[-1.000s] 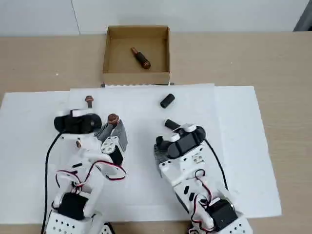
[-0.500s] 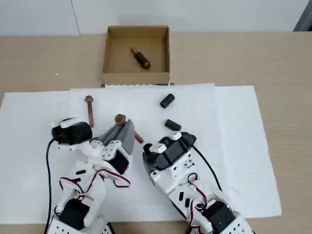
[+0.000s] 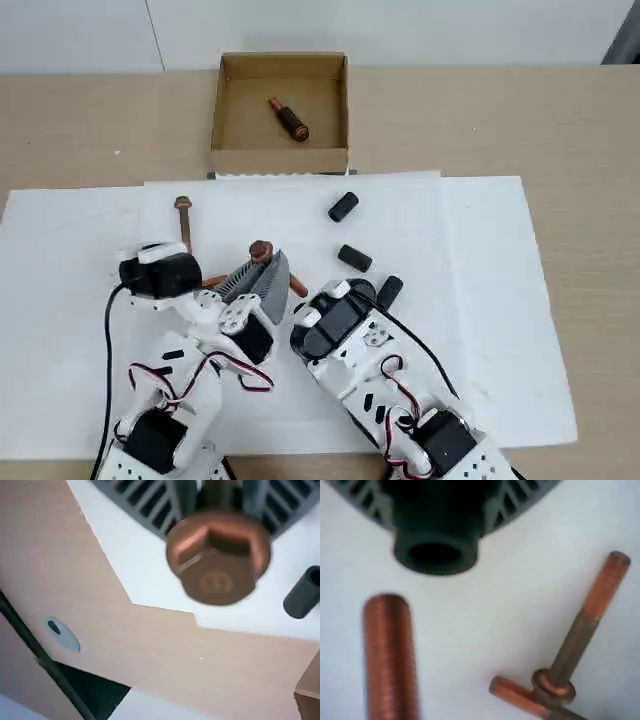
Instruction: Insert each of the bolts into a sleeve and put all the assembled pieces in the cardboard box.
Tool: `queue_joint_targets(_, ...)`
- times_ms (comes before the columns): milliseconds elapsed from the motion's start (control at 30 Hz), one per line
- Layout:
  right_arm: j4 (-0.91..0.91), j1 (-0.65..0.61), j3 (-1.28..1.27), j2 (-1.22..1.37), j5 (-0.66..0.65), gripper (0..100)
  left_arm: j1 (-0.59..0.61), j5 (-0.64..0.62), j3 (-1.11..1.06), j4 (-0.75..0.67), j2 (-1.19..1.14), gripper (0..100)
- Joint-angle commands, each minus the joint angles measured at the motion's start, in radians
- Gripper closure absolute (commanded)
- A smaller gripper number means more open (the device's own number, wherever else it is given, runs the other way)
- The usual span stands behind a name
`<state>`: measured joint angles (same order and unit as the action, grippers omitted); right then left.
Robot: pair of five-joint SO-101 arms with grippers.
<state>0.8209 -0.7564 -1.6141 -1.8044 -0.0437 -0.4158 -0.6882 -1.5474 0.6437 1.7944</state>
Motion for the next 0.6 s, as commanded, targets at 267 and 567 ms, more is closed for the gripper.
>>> queue_joint_targets(267,-0.113,0.081,-0.012,-0.008,-0.094,99.5,-0.002,0.034,0.025,-0.032,0.020,100)
queue_joint_targets(567,-0.232,0.074,-0.061,-0.008,-0.114,99.5,-0.003,0.034,0.024,-0.032,0.018,100)
